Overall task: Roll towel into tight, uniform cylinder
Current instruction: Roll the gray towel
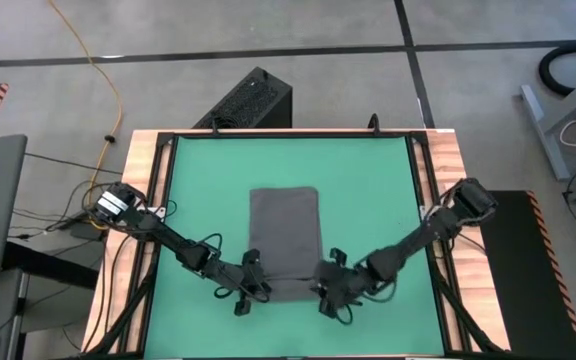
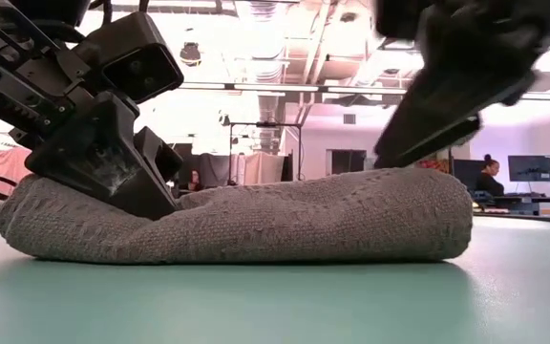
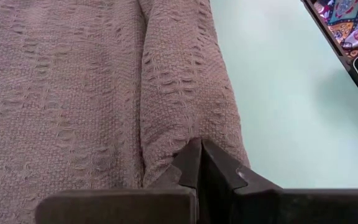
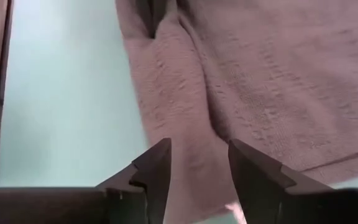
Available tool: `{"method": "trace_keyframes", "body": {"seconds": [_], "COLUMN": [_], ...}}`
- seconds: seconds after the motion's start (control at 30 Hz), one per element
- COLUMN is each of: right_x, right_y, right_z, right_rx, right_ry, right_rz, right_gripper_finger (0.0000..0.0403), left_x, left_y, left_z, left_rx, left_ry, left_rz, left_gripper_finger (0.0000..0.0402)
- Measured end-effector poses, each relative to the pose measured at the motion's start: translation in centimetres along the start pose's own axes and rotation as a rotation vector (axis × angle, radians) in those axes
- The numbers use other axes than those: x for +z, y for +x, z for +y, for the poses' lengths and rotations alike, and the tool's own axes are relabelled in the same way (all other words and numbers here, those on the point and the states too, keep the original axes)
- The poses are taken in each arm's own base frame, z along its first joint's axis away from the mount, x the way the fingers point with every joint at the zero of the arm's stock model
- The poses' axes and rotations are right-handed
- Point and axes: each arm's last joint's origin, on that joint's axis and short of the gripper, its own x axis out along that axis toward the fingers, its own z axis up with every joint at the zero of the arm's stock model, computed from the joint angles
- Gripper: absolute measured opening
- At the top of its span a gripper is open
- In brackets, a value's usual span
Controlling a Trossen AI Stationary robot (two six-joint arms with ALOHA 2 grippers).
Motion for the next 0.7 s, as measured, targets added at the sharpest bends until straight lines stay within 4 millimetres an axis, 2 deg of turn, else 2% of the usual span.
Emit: {"method": "trace_keyframes", "body": {"seconds": [0.27,0.33,0.5,0.6,0.7], "right_x": [-2.7,-3.1,-4.4,-4.2,-3.6], "right_y": [-2.6,-2.3,0.1,0.8,0.7], "right_z": [3.9,4.5,5.3,5.6,6.0], "right_rx": [-0.047,-0.032,-0.051,-0.066,-0.063], "right_ry": [-0.149,-0.223,-0.413,-0.458,-0.475], "right_rz": [-0.241,-0.265,-0.294,-0.294,-0.307], "right_gripper_finger": [0.0185,0.0185,0.0187,0.0197,0.0210], "left_x": [0.2,0.2,0.2,0.2,0.2], "left_y": [0.0,0.0,0.0,0.0,0.0], "left_z": [0.0,0.0,0.0,0.0,0.0], "left_rx": [-0.019,-0.021,-0.022,-0.020,-0.025], "left_ry": [-0.013,-0.019,-0.034,-0.049,-0.067], "left_rz": [-0.014,-0.013,-0.014,-0.011,-0.011], "left_gripper_finger": [0.0000,0.0000,0.0000,0.0000,0.0000]}}
